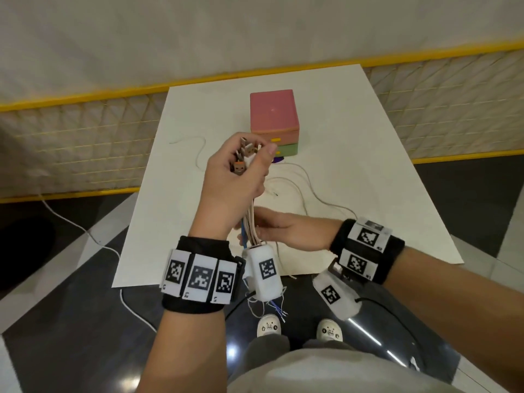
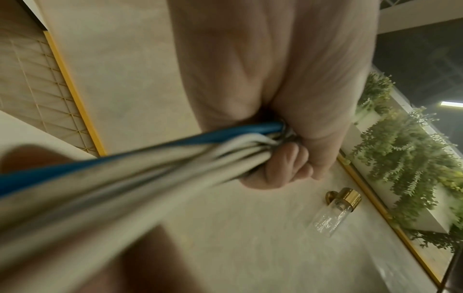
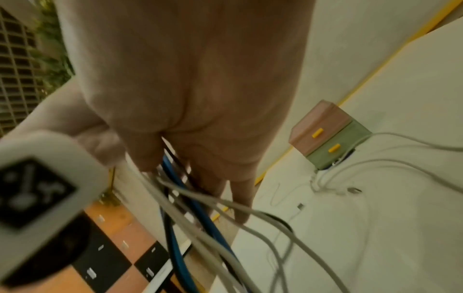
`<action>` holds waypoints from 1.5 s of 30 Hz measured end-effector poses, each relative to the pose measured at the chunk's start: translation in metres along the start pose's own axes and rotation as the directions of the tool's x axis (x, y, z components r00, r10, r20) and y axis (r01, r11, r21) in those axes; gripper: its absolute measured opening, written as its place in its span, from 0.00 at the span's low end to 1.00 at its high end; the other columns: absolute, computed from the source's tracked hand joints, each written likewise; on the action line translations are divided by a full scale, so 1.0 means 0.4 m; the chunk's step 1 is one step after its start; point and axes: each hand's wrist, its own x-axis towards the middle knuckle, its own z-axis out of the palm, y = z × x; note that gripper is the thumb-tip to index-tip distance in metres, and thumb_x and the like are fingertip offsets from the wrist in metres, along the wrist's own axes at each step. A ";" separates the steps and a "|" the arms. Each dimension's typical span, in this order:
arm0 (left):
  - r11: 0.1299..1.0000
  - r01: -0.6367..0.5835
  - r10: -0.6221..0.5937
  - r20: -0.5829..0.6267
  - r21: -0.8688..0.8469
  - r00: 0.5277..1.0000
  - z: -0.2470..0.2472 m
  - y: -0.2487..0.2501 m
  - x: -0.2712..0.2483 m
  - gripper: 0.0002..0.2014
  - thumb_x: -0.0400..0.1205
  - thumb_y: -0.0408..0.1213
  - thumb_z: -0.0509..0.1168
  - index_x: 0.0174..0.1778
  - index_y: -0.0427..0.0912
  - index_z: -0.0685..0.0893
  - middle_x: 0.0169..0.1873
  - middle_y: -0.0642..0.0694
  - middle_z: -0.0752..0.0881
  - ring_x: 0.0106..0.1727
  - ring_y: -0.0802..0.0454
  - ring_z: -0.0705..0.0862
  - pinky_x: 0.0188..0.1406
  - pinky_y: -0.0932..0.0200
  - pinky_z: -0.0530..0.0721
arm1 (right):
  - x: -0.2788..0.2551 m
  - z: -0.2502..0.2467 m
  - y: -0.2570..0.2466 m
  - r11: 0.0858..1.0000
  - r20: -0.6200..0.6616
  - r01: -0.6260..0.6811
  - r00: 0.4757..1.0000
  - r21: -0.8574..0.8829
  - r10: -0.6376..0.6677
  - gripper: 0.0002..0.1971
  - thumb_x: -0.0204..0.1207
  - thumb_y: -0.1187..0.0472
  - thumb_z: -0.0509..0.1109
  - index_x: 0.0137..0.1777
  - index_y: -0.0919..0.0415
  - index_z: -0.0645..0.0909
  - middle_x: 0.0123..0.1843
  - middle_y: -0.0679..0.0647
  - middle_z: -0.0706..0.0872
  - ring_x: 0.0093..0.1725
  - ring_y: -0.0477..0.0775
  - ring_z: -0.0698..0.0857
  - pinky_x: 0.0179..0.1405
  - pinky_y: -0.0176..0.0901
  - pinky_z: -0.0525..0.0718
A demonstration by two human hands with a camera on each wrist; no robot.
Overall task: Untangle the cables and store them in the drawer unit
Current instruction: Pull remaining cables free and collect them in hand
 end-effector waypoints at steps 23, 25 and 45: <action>0.998 0.012 -0.028 -0.240 -0.065 0.970 -0.166 -0.053 0.056 0.01 0.84 0.35 0.67 0.49 0.44 0.84 0.30 0.42 0.73 0.26 0.53 0.69 0.22 0.61 0.67 | 0.234 -0.183 0.164 0.807 -0.420 -0.312 0.903 -0.501 0.089 0.13 0.76 0.71 0.58 0.52 0.57 0.81 0.54 0.54 0.82 0.48 0.53 0.81 0.54 0.45 0.81; 0.998 0.051 -0.062 -0.270 -0.048 0.961 -0.176 -0.075 0.067 0.02 0.84 0.36 0.68 0.47 0.43 0.83 0.31 0.41 0.73 0.26 0.53 0.69 0.22 0.62 0.69 | 0.304 -0.168 0.179 0.780 -0.397 -0.332 0.910 -0.530 0.118 0.16 0.77 0.72 0.58 0.61 0.61 0.79 0.63 0.56 0.78 0.54 0.53 0.79 0.60 0.42 0.76; 0.985 0.165 -0.171 -0.334 -0.048 0.927 -0.242 -0.177 0.110 0.07 0.79 0.36 0.74 0.43 0.43 0.81 0.31 0.46 0.70 0.26 0.51 0.65 0.22 0.62 0.69 | 0.390 -0.072 0.261 0.876 -0.509 -0.221 0.860 -0.429 -0.032 0.07 0.69 0.68 0.77 0.40 0.72 0.82 0.50 0.54 0.77 0.40 0.53 0.79 0.48 0.40 0.79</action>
